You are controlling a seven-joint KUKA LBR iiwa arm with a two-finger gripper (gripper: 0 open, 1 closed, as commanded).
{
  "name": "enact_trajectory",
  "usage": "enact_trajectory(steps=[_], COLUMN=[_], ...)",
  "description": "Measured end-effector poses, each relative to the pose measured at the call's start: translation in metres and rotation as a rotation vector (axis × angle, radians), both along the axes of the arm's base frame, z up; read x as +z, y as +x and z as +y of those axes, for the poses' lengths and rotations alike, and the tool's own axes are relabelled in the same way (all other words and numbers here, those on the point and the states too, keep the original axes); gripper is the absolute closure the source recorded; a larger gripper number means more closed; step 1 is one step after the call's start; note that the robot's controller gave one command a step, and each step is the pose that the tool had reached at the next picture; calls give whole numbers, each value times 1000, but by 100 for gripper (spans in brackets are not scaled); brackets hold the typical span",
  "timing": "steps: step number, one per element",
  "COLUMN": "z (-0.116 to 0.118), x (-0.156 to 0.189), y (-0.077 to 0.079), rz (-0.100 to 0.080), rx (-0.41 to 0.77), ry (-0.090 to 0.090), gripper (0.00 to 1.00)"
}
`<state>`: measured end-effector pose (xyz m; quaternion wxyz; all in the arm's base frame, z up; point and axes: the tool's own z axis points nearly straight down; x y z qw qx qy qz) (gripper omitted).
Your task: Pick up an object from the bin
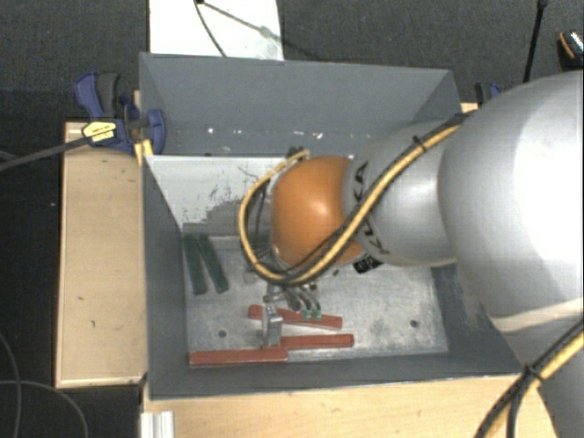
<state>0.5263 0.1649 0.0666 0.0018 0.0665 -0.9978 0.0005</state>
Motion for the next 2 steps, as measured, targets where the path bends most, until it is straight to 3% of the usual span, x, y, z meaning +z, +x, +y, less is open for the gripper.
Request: enact_trajectory(steps=[1, 2], z=[3, 21], x=[4, 153], y=[1, -18], rz=[-5, -13], rx=[-3, 23], ry=[2, 5], gripper=[100, 100])
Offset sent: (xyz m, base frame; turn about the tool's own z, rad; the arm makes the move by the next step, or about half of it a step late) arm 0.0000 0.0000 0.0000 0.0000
